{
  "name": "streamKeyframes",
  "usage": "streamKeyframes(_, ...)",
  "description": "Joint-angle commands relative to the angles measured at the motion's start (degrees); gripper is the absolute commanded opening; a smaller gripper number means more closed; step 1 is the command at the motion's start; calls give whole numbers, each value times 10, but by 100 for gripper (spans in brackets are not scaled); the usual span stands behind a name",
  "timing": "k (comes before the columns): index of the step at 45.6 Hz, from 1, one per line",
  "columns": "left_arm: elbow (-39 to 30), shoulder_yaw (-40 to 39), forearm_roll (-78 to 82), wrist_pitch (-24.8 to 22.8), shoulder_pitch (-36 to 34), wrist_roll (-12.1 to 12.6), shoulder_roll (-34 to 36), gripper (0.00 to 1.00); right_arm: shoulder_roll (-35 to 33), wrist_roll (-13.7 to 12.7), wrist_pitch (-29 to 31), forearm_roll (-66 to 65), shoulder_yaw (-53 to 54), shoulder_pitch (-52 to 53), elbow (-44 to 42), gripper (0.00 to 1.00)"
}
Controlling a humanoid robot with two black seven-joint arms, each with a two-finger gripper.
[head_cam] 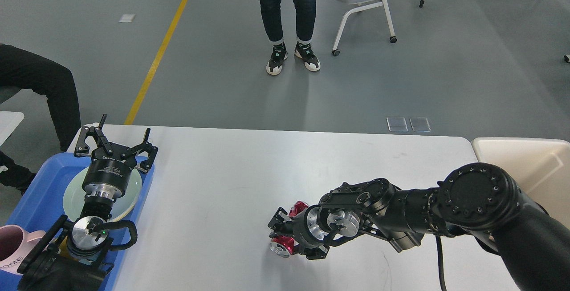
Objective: Tidy desktop
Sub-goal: 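Lower the right gripper onto the crumpled red can and grasp it, then lift the red can and carry it to the bin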
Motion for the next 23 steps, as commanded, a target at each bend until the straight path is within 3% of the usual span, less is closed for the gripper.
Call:
streamKeyframes(1, 0, 0, 0, 0, 0, 0, 0, 96, -2, -17, 18, 0, -1, -5, -2, 6)
streamKeyframes(3, 0, 0, 0, 0, 0, 0, 0, 96, -4, -20, 22, 1, -1, -8, -4, 0)
streamKeyframes(23, 0, 0, 0, 0, 0, 0, -1, 96, -47, -36, 58, 2, 2, 5, 8, 0)
